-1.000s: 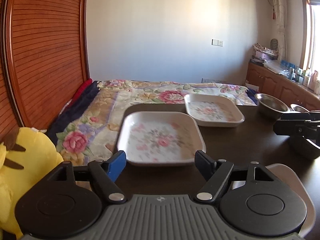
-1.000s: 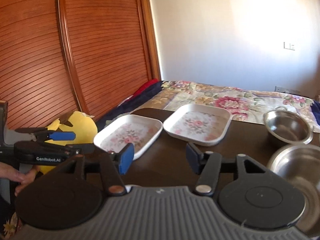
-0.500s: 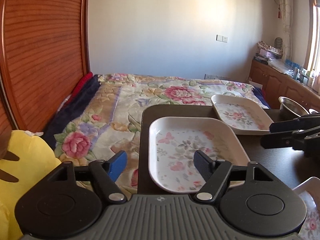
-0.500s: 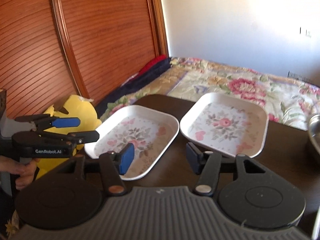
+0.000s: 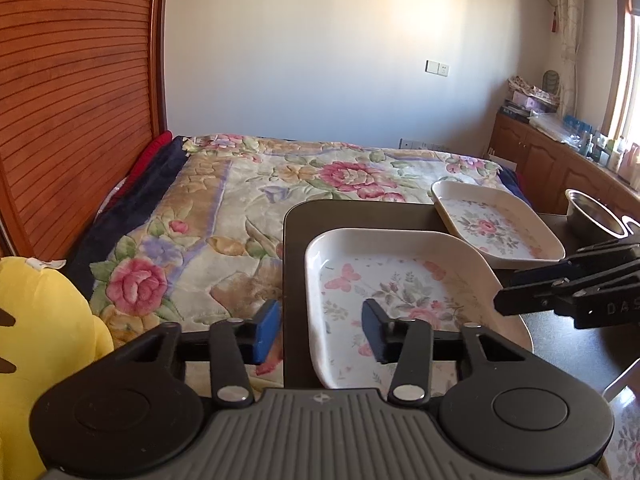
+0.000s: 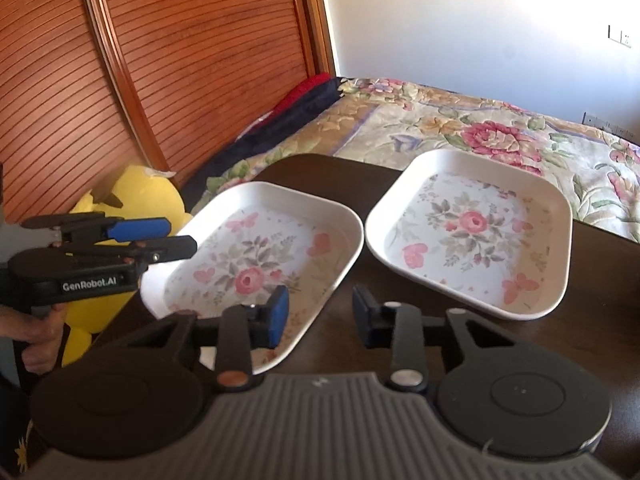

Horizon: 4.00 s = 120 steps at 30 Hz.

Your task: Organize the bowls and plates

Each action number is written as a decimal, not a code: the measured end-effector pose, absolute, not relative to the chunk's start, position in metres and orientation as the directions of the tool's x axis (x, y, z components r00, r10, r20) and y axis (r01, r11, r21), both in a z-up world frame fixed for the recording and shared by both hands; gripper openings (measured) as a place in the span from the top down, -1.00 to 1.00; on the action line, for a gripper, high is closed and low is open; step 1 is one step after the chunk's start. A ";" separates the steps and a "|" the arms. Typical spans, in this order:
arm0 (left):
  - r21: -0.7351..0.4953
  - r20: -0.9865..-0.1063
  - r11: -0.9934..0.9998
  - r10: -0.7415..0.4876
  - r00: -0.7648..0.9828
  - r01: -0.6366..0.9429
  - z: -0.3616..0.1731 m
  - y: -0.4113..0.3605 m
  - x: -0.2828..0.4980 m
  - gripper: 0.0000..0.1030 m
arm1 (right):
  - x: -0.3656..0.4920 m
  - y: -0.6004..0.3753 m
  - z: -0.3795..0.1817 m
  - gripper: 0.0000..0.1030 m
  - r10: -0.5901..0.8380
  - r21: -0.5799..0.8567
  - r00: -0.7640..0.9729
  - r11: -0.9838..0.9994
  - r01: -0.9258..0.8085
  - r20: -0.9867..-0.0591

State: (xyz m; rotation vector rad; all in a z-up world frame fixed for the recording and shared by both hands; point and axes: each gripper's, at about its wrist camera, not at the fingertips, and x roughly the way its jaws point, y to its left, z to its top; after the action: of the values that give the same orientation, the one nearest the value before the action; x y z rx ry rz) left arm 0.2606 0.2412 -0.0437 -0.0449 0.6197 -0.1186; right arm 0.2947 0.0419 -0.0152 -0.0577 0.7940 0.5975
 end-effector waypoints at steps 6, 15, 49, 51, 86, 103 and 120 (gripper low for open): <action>-0.100 -0.598 0.991 -0.127 0.791 0.084 -0.048 0.244 0.267 0.45 | 0.299 0.042 -0.018 0.46 0.477 0.165 0.538 0.834 -0.527 -0.695; -0.115 -0.612 0.991 -0.126 0.781 0.071 -0.053 0.246 0.270 0.66 | 0.302 0.046 -0.021 0.60 0.491 0.184 0.506 0.822 -0.539 -0.709; -0.083 -0.547 0.994 -0.110 0.830 0.077 0.001 0.212 0.201 0.69 | 0.255 0.012 0.012 0.65 0.562 0.218 0.537 0.790 -0.573 -0.629; -0.077 -0.539 0.994 -0.110 0.835 0.081 0.006 0.207 0.196 0.69 | 0.251 0.007 0.016 0.64 0.565 0.217 0.544 0.790 -0.573 -0.620; -0.063 -0.517 0.986 -0.167 0.839 0.157 0.006 0.115 0.099 0.68 | 0.155 -0.087 0.019 0.64 0.543 0.206 0.637 0.825 -0.526 -0.547; -0.078 -0.588 0.982 -0.184 0.788 0.172 -0.033 0.100 0.095 0.67 | 0.136 -0.101 -0.017 0.64 0.505 0.191 0.645 0.848 -0.494 -0.573; -0.017 -0.598 0.986 -0.144 0.789 0.166 -0.044 0.087 0.095 0.67 | 0.125 -0.107 -0.026 0.64 0.502 0.187 0.670 0.853 -0.487 -0.547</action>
State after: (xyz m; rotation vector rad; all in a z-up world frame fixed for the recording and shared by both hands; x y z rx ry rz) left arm 0.0945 0.0872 -0.0442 0.0369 0.6410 -0.1669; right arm 0.1250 -0.1073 -0.0263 0.0258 0.6248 0.5574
